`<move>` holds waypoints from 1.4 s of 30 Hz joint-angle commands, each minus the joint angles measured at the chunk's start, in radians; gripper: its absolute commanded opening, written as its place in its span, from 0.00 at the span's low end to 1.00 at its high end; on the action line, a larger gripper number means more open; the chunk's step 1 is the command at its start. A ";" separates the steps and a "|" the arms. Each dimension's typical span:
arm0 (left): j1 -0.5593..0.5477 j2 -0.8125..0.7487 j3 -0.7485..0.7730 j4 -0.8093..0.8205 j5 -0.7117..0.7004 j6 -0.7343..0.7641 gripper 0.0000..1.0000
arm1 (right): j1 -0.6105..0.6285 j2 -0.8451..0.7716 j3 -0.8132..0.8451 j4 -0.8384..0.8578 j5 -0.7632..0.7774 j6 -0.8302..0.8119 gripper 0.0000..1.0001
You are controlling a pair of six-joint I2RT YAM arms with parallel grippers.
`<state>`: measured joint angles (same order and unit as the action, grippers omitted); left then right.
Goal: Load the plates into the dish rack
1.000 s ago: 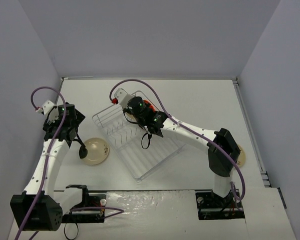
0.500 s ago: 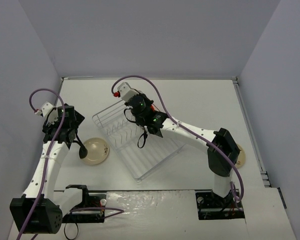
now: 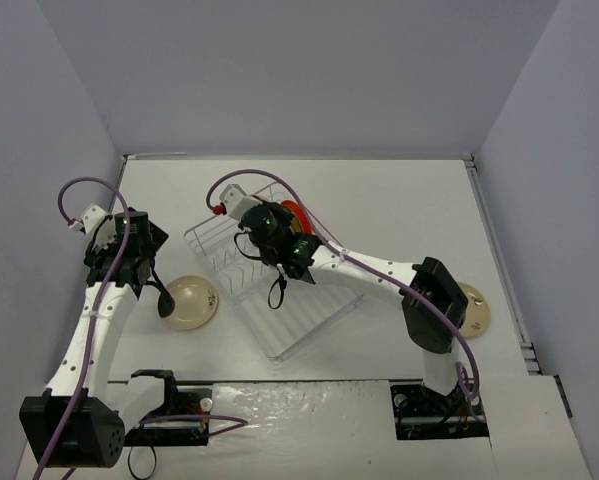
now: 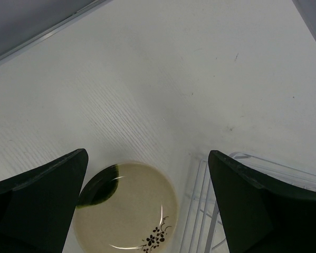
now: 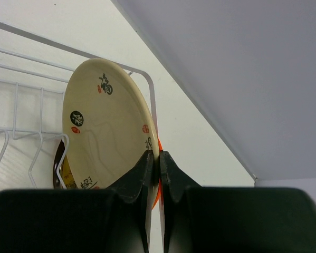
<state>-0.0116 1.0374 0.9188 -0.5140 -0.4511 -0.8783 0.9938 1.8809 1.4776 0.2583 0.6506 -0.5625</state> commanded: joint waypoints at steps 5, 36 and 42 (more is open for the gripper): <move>0.005 -0.020 0.012 0.008 -0.040 -0.001 0.97 | 0.009 0.023 0.043 0.054 0.059 -0.029 0.00; 0.005 -0.086 -0.134 -0.214 0.041 -0.128 0.97 | -0.023 -0.187 0.067 -0.068 -0.123 0.253 0.91; 0.007 -0.084 -0.231 -0.237 0.112 -0.154 0.97 | -0.217 -0.301 0.043 -0.095 -0.272 0.376 1.00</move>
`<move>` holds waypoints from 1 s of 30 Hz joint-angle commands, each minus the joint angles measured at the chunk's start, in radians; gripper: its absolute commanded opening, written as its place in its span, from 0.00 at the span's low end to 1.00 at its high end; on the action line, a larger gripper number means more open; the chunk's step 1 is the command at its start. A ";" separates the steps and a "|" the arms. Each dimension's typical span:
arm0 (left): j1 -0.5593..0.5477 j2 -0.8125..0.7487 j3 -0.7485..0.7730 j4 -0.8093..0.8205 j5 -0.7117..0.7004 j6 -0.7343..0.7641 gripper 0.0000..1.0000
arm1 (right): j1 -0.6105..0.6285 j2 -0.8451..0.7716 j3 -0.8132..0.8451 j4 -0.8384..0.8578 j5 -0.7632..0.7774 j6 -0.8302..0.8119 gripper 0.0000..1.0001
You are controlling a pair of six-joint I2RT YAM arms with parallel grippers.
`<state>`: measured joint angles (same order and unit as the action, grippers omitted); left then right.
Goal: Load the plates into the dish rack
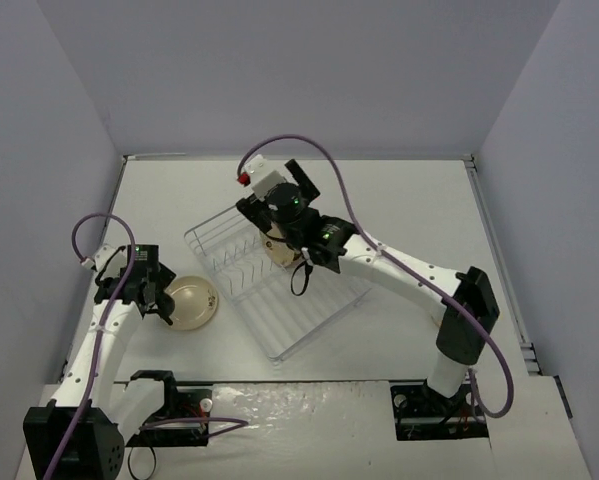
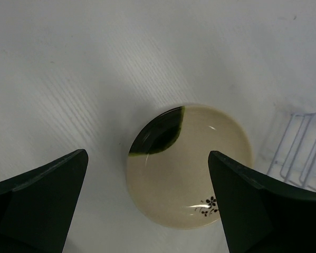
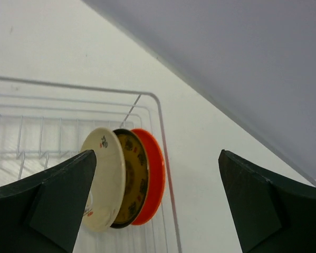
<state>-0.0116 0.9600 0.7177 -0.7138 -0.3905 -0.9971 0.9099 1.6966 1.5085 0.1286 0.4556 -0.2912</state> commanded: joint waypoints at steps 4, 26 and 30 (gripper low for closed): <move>0.005 0.006 -0.093 -0.015 0.079 -0.057 0.97 | -0.201 -0.186 -0.046 0.071 -0.059 0.123 1.00; 0.007 0.115 -0.216 0.097 0.059 -0.238 0.89 | -0.355 -0.234 -0.071 0.088 -0.142 0.222 1.00; 0.005 0.114 -0.243 0.154 0.097 -0.262 0.87 | -0.360 -0.255 -0.090 0.102 -0.132 0.230 1.00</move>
<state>-0.0116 1.0607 0.4931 -0.6129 -0.3096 -1.1909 0.5595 1.5063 1.4291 0.1338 0.3010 -0.0792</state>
